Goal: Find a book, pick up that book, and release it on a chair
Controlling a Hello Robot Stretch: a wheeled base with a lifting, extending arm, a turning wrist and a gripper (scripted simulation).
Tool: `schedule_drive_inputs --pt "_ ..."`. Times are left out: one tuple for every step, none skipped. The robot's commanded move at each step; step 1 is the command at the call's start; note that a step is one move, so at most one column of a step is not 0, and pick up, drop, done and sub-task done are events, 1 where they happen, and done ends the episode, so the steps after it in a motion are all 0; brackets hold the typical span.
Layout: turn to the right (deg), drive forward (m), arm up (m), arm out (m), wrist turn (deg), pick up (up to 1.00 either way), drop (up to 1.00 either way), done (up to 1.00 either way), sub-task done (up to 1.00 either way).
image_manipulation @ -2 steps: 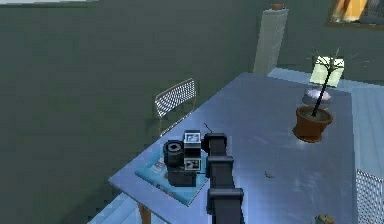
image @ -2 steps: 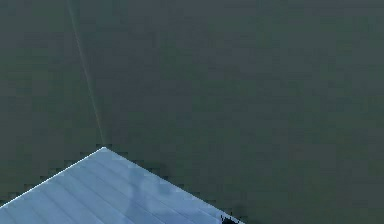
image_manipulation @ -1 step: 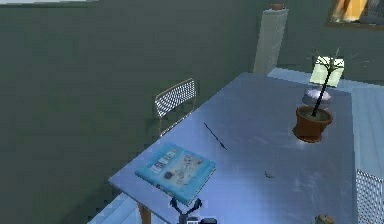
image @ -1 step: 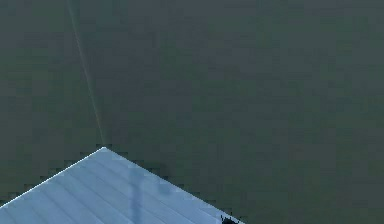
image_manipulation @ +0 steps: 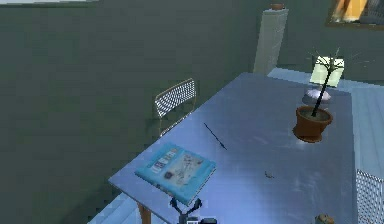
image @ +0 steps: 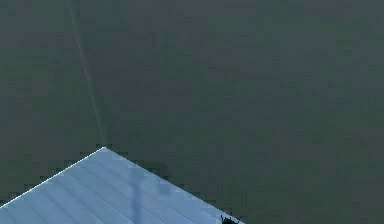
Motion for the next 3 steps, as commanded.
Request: schedule_drive_inputs --pt "0.0 0.0 0.1 0.0 0.0 0.0 0.0 0.0 0.0" --pt "0.0 0.0 0.32 0.0 0.0 0.0 0.0 0.0 0.0" --pt "0.0 0.0 0.0 0.0 -45.0 0.0 0.0 0.0 0.0"
